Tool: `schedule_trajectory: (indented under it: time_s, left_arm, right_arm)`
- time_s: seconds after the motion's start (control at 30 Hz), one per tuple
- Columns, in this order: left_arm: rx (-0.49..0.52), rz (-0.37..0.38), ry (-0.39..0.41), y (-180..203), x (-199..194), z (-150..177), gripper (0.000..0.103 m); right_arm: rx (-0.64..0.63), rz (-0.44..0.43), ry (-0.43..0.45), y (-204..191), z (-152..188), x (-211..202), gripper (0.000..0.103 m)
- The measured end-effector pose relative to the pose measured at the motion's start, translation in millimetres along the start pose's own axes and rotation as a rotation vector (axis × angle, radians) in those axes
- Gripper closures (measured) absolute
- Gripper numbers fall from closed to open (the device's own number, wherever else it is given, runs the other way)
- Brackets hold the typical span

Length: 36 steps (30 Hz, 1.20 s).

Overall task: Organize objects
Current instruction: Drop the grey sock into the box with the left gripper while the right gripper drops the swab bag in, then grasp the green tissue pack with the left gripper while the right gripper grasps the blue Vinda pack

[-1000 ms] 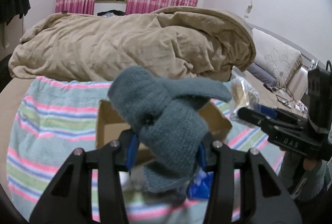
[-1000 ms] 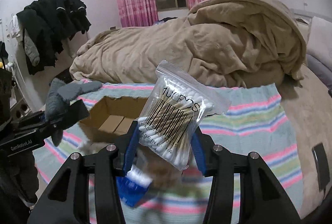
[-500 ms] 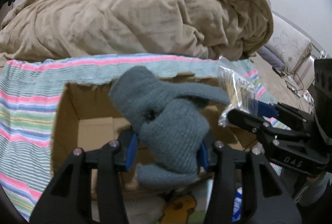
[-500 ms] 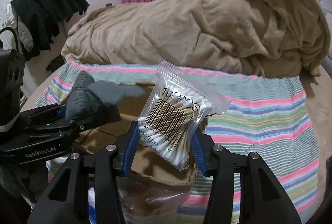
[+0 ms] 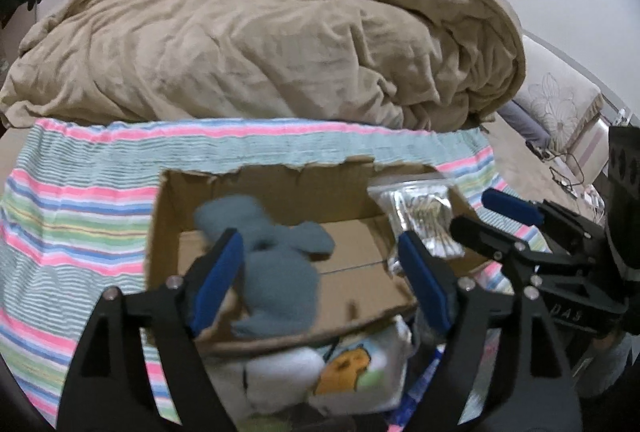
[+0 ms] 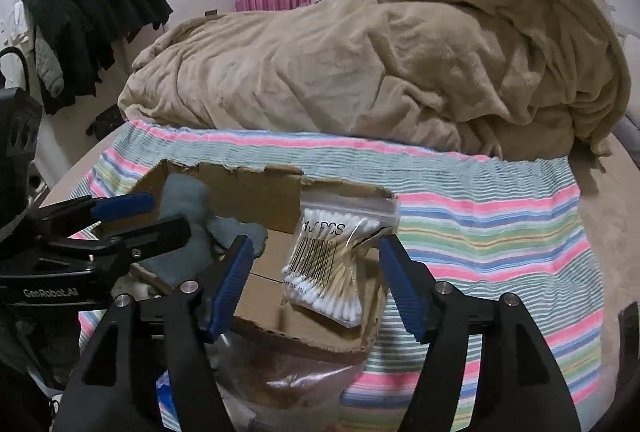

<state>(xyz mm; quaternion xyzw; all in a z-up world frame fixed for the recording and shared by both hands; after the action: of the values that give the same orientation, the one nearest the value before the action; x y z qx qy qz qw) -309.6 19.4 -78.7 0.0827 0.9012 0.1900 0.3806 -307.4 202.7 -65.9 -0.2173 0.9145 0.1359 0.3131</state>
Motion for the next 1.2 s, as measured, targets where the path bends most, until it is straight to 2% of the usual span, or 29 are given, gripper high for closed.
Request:
schedule_trajectory:
  time_s: [0.27, 0.67, 0.9, 1.2]
  left_arm:
    - [0.0, 0.004, 0.057, 1, -52, 9, 0.021]
    - [-0.017, 0.025, 0.083, -2, -115, 51, 0.02]
    - [-0.029, 0.026, 0.08, -5, -133, 72, 0.02]
    - [-0.028, 0.007, 0.046, -18, -128, 96, 0.02]
  right_arm:
    - [-0.001, 0.001, 0.032, -18, 0, -40, 0.034]
    - [0.041, -0.005, 0.047, -44, 19, -90, 0.034]
    - [0.069, -0.015, 0.054, -57, 32, -109, 0.026]
    - [0.079, -0.018, 0.041, -71, 48, -116, 0.026]
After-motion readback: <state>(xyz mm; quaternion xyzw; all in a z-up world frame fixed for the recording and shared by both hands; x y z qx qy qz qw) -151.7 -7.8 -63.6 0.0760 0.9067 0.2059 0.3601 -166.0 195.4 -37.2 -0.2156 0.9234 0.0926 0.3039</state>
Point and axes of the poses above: each gripper's, at about its wrist camera, not at the fingertips, and x roughly the way its jaws point, y to its right, z to its underside, the point moved 3 cm from there along x, roughly the way its jaws point, and after that the axes turned 15 degrees about -x, right-handed, at the moved point
